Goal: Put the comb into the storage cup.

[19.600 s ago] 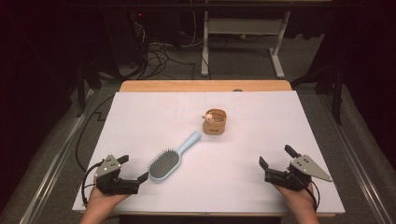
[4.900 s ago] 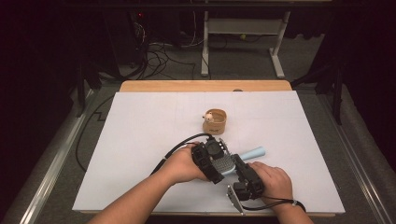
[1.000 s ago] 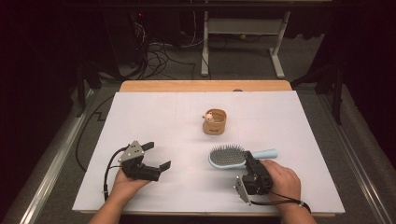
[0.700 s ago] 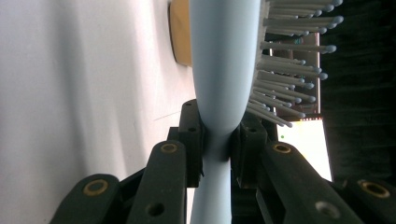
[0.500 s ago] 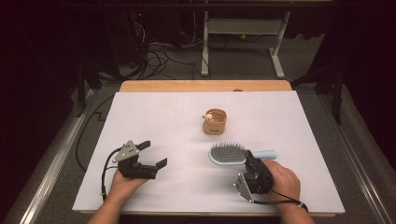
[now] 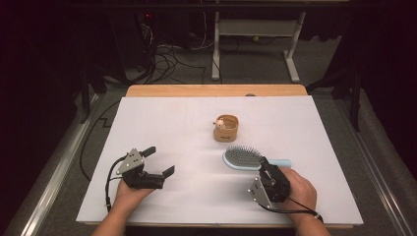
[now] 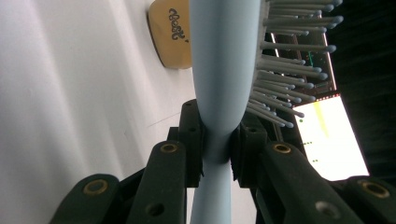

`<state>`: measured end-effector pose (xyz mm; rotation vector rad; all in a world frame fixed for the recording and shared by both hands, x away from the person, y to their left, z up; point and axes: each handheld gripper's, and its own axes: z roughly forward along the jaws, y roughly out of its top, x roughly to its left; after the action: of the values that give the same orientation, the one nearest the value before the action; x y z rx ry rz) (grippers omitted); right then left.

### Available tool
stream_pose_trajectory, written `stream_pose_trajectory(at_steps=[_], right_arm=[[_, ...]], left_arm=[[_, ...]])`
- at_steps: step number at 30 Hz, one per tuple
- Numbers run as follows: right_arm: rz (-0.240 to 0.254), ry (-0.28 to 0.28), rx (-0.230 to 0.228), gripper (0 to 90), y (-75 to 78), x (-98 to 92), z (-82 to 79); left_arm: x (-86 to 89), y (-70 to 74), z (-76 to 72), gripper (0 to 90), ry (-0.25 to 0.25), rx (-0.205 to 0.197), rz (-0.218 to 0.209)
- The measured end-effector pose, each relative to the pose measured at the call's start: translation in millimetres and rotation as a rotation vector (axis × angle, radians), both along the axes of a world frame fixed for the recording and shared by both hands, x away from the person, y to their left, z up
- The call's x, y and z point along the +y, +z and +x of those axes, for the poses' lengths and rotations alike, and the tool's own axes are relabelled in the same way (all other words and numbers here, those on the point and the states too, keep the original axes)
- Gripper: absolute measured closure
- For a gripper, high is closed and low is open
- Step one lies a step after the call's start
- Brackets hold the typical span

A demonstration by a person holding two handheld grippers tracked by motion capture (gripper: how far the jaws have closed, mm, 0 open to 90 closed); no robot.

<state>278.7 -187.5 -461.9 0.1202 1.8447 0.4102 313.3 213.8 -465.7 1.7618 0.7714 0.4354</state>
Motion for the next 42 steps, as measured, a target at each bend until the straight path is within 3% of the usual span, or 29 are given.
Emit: stream_pose_trajectory(at_steps=[9,16,27,42], right_arm=[[0.135,-0.018,0.042,78.2,9.2,-3.2,0.1],[0.232,-0.03,0.087,78.2,13.8,-5.9,-0.2],[0.335,-0.024,0.106,78.2,20.8,-10.7,-0.2],[0.523,-0.002,0.133,78.3,32.2,-21.7,0.4]], left_arm=[[1.9,0.3,-2.2,0.3,0.003,0.001,-0.025],[2.2,-1.8,-2.0,0.3,-0.015,0.023,-0.035],[2.9,-1.5,-2.5,0.2,-0.027,0.021,-0.053],[1.8,-1.7,-3.0,0.3,-0.037,0.022,-0.052]])
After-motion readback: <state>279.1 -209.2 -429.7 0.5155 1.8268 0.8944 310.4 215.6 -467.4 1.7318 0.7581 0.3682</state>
